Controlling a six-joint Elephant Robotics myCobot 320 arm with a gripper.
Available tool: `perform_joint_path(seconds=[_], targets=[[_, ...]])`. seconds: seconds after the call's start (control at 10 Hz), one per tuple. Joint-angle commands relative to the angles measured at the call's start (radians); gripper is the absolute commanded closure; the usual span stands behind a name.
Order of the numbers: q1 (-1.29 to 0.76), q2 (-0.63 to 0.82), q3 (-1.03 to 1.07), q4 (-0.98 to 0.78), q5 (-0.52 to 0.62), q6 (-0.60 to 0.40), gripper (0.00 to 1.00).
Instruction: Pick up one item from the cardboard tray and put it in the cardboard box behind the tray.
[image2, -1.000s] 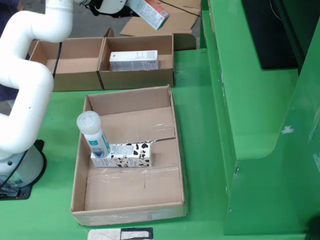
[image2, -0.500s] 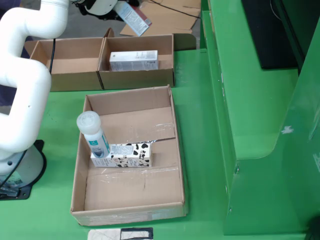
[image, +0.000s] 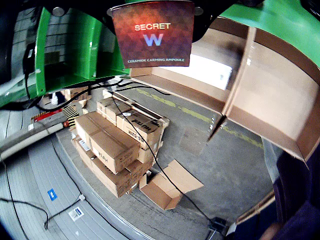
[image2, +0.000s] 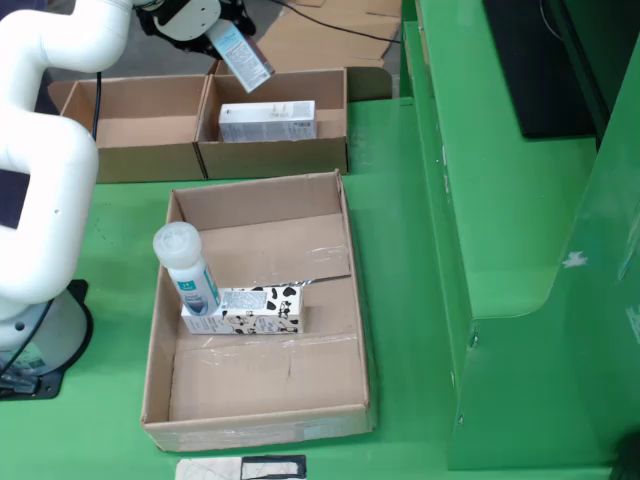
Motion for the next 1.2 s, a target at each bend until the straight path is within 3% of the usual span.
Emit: perform_joint_path(seconds=[0.0, 0.1, 0.3, 0.5, 0.7, 0.8, 1.1], targets=[[-0.025, 0.028, 0.031, -0.325, 0.188, 0.058, 1.00], [-0.025, 0.028, 0.031, -0.325, 0.188, 0.058, 1.00], [-0.089, -0.065, 0.031, -0.387, 0.313, 0.017, 1.00], [-0.127, -0.137, 0.031, -0.346, 0.366, -0.017, 1.00], [-0.138, -0.171, 0.031, -0.266, 0.365, -0.028, 1.00], [-0.146, -0.217, 0.031, -0.131, 0.337, -0.044, 1.00], [-0.146, -0.217, 0.031, -0.131, 0.337, -0.044, 1.00]])
